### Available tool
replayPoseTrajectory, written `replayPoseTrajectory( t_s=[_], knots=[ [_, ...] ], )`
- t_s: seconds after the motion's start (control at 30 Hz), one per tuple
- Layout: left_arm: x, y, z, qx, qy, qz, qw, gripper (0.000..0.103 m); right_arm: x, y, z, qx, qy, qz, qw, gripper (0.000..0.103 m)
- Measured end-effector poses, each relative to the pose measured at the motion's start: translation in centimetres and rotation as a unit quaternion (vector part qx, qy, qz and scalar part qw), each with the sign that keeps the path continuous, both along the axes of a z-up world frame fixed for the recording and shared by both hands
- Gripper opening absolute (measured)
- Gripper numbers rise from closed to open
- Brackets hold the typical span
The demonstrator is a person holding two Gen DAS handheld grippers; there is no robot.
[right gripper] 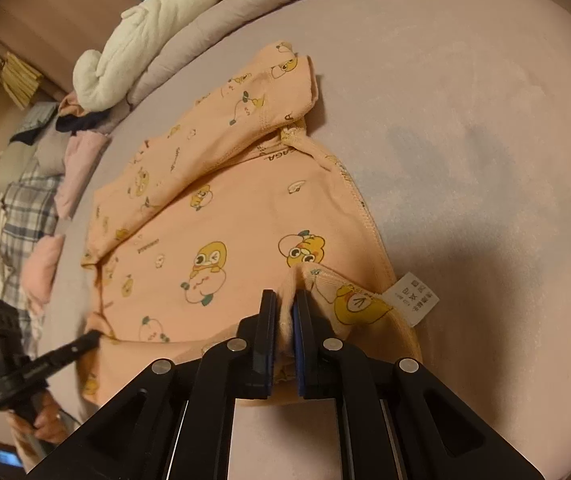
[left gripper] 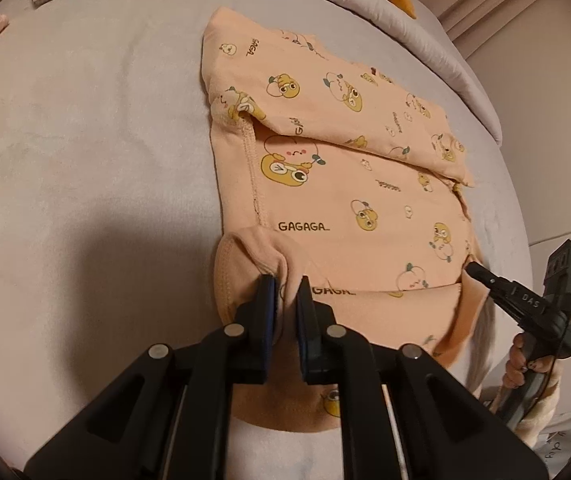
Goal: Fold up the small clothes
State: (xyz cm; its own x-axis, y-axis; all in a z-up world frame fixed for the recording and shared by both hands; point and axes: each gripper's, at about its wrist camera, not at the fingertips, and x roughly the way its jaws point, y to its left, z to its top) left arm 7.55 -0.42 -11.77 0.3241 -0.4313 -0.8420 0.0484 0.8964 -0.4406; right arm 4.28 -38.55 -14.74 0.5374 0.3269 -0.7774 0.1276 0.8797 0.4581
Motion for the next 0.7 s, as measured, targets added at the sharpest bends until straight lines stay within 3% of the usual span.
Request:
replayPoseTrajectory(
  t_s=[0.17,0.23,0.3,0.37,0.47,0.63,0.7],
  knots=[
    [-0.9,0.4,2.1,-0.011,-0.026,0.007,0.9996,0.011,-1.0,-0.5,1.5,-0.015,-0.014,-0.013,1.000,0.008],
    [-1.5,0.5,2.6,-0.010,-0.033,0.002,0.9994,0.017,-1.5,-0.7,2.3,-0.023,-0.025,-0.012,0.999,0.012],
    [-2.1,0.5,2.6,-0.013,-0.030,-0.002,0.9995,0.025,-2.1,-0.8,2.9,-0.029,-0.033,-0.013,0.999,0.028],
    [-2.5,0.4,2.2,-0.012,-0.020,-0.007,0.9997,0.028,-2.6,-0.8,3.4,-0.036,-0.039,-0.010,0.999,0.034],
    [-2.9,0.4,1.5,-0.003,-0.008,-0.008,0.9999,0.029,-3.0,-0.1,3.7,-0.044,-0.040,-0.001,0.998,0.035],
    [-3.6,0.8,0.7,-0.021,0.014,-0.006,0.9997,0.046,-3.7,1.2,3.8,-0.049,-0.040,0.016,0.998,0.035],
    [-3.9,0.8,0.5,-0.020,0.022,-0.006,0.9995,0.046,-3.9,1.6,3.6,-0.047,-0.036,0.022,0.998,0.035]
  ],
)
